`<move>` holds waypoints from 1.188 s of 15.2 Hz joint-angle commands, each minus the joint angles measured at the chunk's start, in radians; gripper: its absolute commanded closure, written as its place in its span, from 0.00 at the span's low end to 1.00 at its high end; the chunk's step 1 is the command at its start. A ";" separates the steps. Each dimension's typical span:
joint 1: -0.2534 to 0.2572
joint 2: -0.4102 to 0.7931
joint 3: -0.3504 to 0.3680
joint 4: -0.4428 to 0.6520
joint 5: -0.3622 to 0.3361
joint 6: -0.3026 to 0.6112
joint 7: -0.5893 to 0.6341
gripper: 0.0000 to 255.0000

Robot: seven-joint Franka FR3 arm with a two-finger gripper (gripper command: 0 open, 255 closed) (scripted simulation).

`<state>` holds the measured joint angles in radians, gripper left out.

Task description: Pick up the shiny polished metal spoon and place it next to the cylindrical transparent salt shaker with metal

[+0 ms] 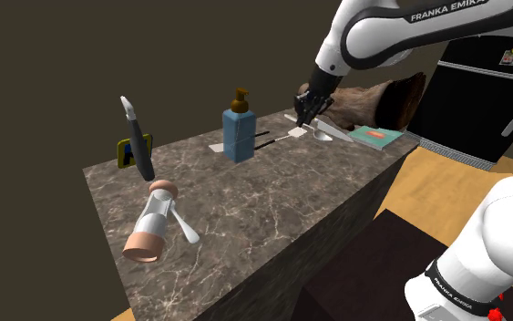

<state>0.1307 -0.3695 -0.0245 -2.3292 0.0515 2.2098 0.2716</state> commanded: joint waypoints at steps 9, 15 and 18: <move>0.073 0.169 0.171 0.160 -0.029 0.016 0.259 1.00; 0.115 0.310 0.254 0.317 -0.088 -0.004 0.415 1.00; 0.142 0.391 0.288 0.413 -0.128 -0.025 0.491 1.00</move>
<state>0.2645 -0.0145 0.2525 -1.9532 -0.0606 2.1878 0.7360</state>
